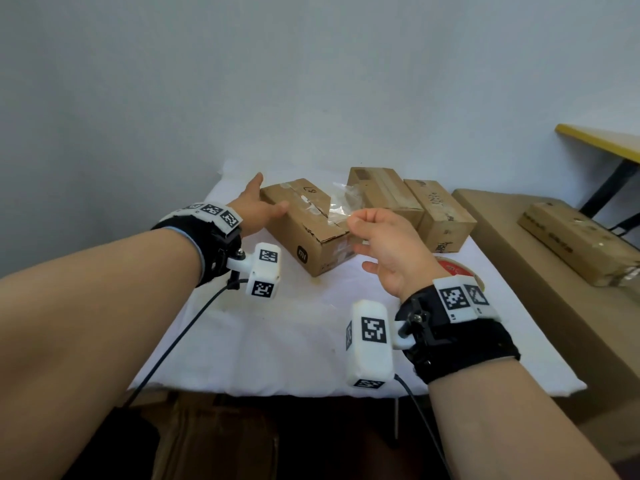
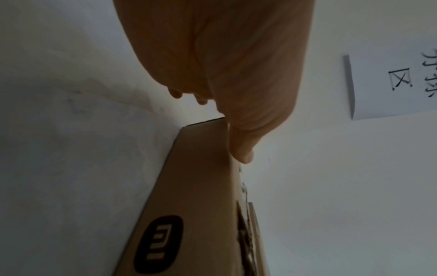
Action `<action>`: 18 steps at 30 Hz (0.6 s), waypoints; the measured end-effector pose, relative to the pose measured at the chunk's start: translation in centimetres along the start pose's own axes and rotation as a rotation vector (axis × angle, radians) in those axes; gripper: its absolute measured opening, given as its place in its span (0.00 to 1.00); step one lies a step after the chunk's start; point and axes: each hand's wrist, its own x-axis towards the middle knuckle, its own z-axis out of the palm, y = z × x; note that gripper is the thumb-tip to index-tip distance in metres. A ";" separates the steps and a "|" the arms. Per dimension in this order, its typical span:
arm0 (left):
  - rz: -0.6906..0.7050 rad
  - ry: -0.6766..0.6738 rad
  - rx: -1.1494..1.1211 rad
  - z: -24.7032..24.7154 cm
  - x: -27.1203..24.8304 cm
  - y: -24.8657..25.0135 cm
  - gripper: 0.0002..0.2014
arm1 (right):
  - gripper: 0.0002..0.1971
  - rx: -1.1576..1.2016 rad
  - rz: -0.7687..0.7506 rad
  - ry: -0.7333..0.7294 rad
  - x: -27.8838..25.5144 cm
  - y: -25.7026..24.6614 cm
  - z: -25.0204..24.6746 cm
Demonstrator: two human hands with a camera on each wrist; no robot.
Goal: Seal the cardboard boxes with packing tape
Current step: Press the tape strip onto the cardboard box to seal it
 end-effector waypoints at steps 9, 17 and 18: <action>-0.083 0.156 0.031 0.8 -1.4 -1.1 0.44 | 0.01 -0.007 -0.007 0.015 -0.1 0.0 -1.5; -0.166 0.324 -0.103 0.8 -5.7 -2.7 0.39 | 0.02 0.000 -0.047 -0.039 -0.9 -0.1 -1.0; -0.176 0.325 -0.131 0.6 -6.3 -2.7 0.39 | 0.02 -0.001 -0.049 -0.048 -1.0 -0.1 -0.8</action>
